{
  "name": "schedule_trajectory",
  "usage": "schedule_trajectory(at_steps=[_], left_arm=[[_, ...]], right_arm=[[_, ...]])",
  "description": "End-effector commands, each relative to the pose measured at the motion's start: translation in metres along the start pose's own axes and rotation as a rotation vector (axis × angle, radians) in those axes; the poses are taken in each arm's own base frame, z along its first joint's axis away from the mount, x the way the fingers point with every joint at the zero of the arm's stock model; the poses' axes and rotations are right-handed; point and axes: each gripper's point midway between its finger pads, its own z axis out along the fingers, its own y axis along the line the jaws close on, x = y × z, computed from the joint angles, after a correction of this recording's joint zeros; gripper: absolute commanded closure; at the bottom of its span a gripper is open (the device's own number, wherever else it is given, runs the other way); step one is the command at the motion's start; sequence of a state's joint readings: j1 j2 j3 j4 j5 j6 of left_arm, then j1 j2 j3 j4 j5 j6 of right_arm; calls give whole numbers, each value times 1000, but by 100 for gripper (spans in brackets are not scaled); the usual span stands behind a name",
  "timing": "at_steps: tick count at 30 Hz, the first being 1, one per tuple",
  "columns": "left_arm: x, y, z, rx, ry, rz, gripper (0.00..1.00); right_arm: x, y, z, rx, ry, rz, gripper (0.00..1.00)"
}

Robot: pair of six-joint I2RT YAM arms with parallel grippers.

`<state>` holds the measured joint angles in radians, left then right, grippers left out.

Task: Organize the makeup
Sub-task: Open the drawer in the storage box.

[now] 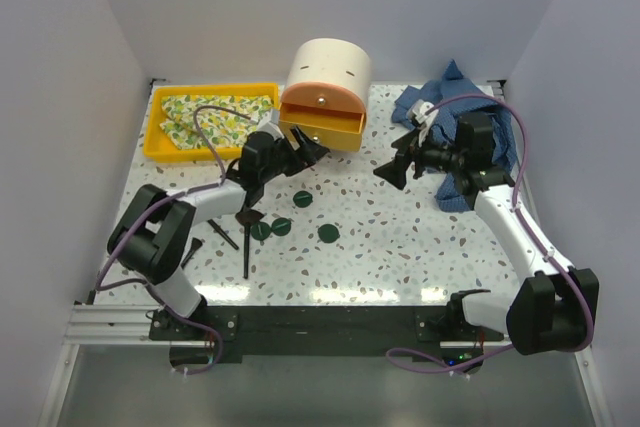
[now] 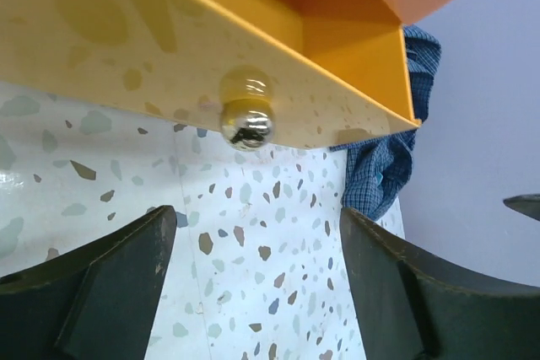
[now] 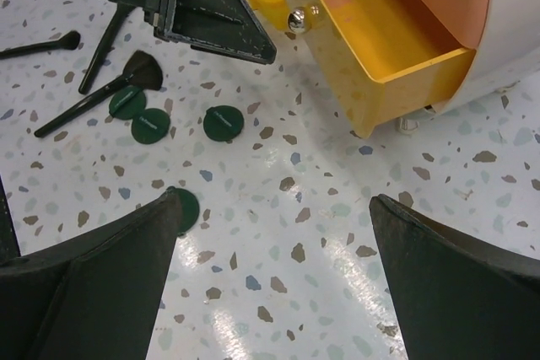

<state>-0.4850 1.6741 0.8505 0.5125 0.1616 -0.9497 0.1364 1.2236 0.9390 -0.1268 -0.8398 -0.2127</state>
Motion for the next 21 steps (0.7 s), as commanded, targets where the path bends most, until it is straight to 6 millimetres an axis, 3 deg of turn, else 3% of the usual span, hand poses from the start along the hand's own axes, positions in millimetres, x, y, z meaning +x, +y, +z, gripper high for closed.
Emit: schedule_trajectory(at_steps=[1,8,13,14,16,21], left_arm=[[-14,-33,-21,104,-28,136,15],[-35,-22,-74,-44,-70,392,1],[-43,-2,-110,-129,-26,458,0],[-49,-6,-119,-116,-41,482,0],[-46,10,-133,-152,17,477,0],[-66,20,-168,-249,1,629,0]], right_arm=[[3,16,-1,-101,-20,-70,1],[17,39,1,-263,-34,-107,1],[31,49,11,-294,27,-128,5],[32,49,13,-292,38,-156,5],[43,54,20,-292,94,-172,8],[59,65,34,-307,195,-246,11]])
